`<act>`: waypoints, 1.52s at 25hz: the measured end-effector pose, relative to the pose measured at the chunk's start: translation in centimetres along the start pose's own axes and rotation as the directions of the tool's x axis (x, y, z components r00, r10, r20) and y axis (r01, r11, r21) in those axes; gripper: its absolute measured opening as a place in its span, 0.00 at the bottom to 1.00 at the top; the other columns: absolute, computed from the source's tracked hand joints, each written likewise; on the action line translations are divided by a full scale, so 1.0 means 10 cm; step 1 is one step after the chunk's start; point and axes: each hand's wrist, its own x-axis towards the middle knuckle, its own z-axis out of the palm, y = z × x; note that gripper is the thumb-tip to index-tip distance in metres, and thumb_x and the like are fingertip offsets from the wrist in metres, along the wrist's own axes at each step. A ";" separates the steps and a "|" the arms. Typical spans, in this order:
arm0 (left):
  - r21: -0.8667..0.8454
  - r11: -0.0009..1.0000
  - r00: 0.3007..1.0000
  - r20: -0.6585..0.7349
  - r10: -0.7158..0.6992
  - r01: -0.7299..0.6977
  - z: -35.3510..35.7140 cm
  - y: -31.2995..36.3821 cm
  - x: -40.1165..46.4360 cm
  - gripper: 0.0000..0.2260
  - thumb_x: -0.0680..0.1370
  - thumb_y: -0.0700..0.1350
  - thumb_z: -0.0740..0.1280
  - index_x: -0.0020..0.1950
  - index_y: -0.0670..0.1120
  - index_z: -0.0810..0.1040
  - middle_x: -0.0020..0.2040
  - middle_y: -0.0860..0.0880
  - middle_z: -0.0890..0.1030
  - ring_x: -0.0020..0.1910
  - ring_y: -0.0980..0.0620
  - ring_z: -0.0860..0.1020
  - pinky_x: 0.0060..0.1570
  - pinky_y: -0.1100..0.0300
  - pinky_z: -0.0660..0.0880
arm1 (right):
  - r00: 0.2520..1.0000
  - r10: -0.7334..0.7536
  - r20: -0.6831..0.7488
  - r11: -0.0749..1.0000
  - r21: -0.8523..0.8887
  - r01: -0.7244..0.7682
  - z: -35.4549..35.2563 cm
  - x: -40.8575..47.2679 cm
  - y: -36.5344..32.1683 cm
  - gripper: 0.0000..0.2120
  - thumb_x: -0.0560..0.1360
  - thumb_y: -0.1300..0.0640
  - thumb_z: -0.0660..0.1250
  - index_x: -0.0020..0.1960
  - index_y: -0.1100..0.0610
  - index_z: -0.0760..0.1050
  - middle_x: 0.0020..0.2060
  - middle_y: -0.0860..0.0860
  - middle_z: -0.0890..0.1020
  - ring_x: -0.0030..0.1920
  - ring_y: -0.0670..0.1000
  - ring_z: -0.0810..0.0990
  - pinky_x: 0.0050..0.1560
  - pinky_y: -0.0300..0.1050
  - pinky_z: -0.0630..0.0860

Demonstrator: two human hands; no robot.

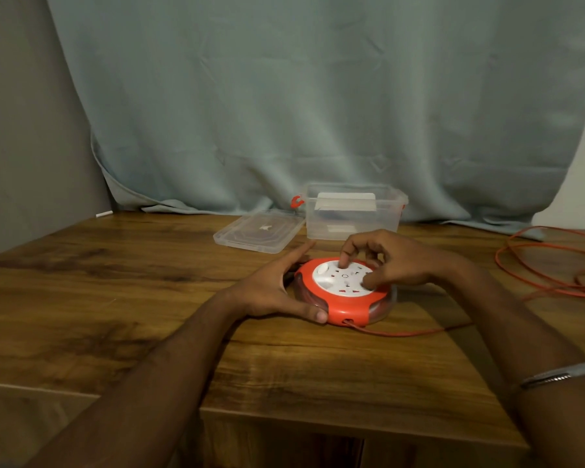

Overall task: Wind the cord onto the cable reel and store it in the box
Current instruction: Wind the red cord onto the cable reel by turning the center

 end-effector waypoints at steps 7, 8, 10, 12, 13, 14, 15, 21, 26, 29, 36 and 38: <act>-0.007 1.000 1.000 -0.001 -0.005 0.005 0.00 -0.01 0.01 0.63 0.60 0.56 0.88 0.85 0.63 0.52 0.81 0.56 0.66 0.79 0.57 0.67 0.79 0.54 0.66 | 0.999 0.050 0.002 0.988 0.147 -0.050 -0.01 0.00 0.07 0.21 0.70 0.63 0.81 0.59 0.52 0.77 0.51 0.48 0.88 0.45 0.55 0.80 0.40 0.43 0.75; -0.006 1.000 1.000 0.000 -0.005 0.005 0.00 0.00 0.00 0.62 0.61 0.55 0.88 0.85 0.63 0.52 0.81 0.56 0.66 0.79 0.57 0.66 0.79 0.54 0.66 | 0.998 0.064 -0.007 0.986 0.154 -0.062 -0.01 0.00 0.06 0.22 0.69 0.60 0.83 0.58 0.52 0.77 0.50 0.49 0.88 0.45 0.52 0.80 0.41 0.44 0.75; -0.006 1.000 1.000 0.001 -0.009 0.009 -0.01 0.01 0.00 0.61 0.63 0.53 0.88 0.86 0.63 0.52 0.81 0.56 0.66 0.79 0.58 0.66 0.78 0.57 0.66 | 0.997 0.073 -0.028 0.989 0.133 -0.069 0.01 -0.01 0.03 0.21 0.68 0.58 0.84 0.56 0.51 0.77 0.49 0.50 0.88 0.44 0.49 0.79 0.42 0.44 0.75; -0.009 1.000 1.000 -0.001 -0.008 0.008 0.00 0.01 0.00 0.61 0.63 0.52 0.88 0.86 0.62 0.53 0.81 0.56 0.66 0.79 0.58 0.66 0.78 0.58 0.65 | 0.997 0.066 -0.040 0.994 0.089 -0.062 0.03 0.00 -0.01 0.19 0.69 0.57 0.84 0.54 0.53 0.78 0.46 0.52 0.87 0.43 0.48 0.80 0.42 0.45 0.75; -0.010 1.000 1.000 -0.003 -0.009 0.009 0.00 0.01 -0.01 0.61 0.63 0.52 0.88 0.86 0.62 0.53 0.81 0.56 0.66 0.79 0.58 0.66 0.78 0.58 0.65 | 0.997 0.062 -0.042 0.996 0.069 -0.059 0.04 0.00 -0.03 0.18 0.69 0.56 0.84 0.52 0.55 0.79 0.44 0.52 0.86 0.41 0.47 0.80 0.41 0.44 0.75; -0.011 1.000 1.000 -0.005 -0.006 0.006 0.00 0.01 -0.01 0.61 0.63 0.52 0.88 0.86 0.61 0.53 0.82 0.56 0.66 0.79 0.58 0.66 0.78 0.58 0.66 | 0.997 0.059 -0.048 0.997 0.051 -0.056 0.06 0.00 -0.06 0.16 0.69 0.55 0.84 0.50 0.56 0.79 0.40 0.51 0.84 0.39 0.46 0.79 0.39 0.42 0.75; -0.013 1.000 1.000 -0.006 -0.003 0.003 0.00 0.01 -0.01 0.61 0.62 0.53 0.88 0.86 0.61 0.52 0.82 0.56 0.66 0.79 0.58 0.66 0.78 0.57 0.66 | 0.997 0.052 -0.059 0.998 0.020 -0.051 0.08 0.01 -0.08 0.16 0.69 0.52 0.83 0.47 0.56 0.80 0.37 0.49 0.83 0.36 0.45 0.78 0.37 0.41 0.74; -0.015 1.000 1.000 -0.001 0.004 -0.004 0.00 0.00 0.01 0.63 0.60 0.57 0.88 0.86 0.62 0.52 0.81 0.56 0.67 0.79 0.58 0.67 0.79 0.53 0.67 | 0.983 0.022 -0.183 0.951 -0.299 -0.077 0.20 0.07 -0.16 0.23 0.68 0.37 0.76 0.30 0.53 0.72 0.24 0.46 0.76 0.29 0.47 0.74 0.35 0.49 0.71; -0.019 1.000 1.000 0.004 0.001 -0.001 0.00 0.01 0.01 0.61 0.63 0.52 0.88 0.86 0.61 0.53 0.82 0.55 0.66 0.78 0.58 0.67 0.78 0.56 0.67 | 0.972 -0.036 -0.234 0.941 -0.336 -0.046 0.25 0.09 -0.21 0.22 0.71 0.38 0.74 0.31 0.52 0.72 0.24 0.47 0.76 0.28 0.47 0.74 0.35 0.51 0.74; -0.016 1.000 1.000 -0.001 -0.005 0.005 0.00 0.01 0.00 0.61 0.62 0.53 0.88 0.86 0.61 0.53 0.82 0.56 0.67 0.78 0.59 0.67 0.79 0.56 0.66 | 0.974 -0.041 -0.222 0.991 -0.133 0.011 0.15 0.05 -0.16 0.17 0.69 0.57 0.76 0.52 0.43 0.74 0.38 0.46 0.85 0.31 0.45 0.75 0.37 0.53 0.80; 0.003 1.000 1.000 0.013 -0.023 0.023 -0.01 0.04 0.00 0.61 0.63 0.54 0.88 0.86 0.63 0.52 0.83 0.57 0.64 0.80 0.57 0.65 0.77 0.59 0.66 | 0.999 0.015 0.033 0.999 0.041 -0.016 0.01 -0.02 -0.03 0.47 0.72 0.70 0.74 0.79 0.41 0.57 0.58 0.46 0.86 0.33 0.42 0.73 0.38 0.40 0.75; 0.004 1.000 1.000 0.008 -0.024 0.024 -0.02 0.04 0.00 0.61 0.62 0.55 0.88 0.85 0.64 0.52 0.83 0.57 0.64 0.80 0.56 0.65 0.78 0.57 0.66 | 1.000 0.005 0.007 0.996 0.088 -0.006 0.01 0.00 0.02 0.48 0.71 0.69 0.77 0.79 0.40 0.57 0.56 0.49 0.87 0.34 0.44 0.75 0.38 0.43 0.75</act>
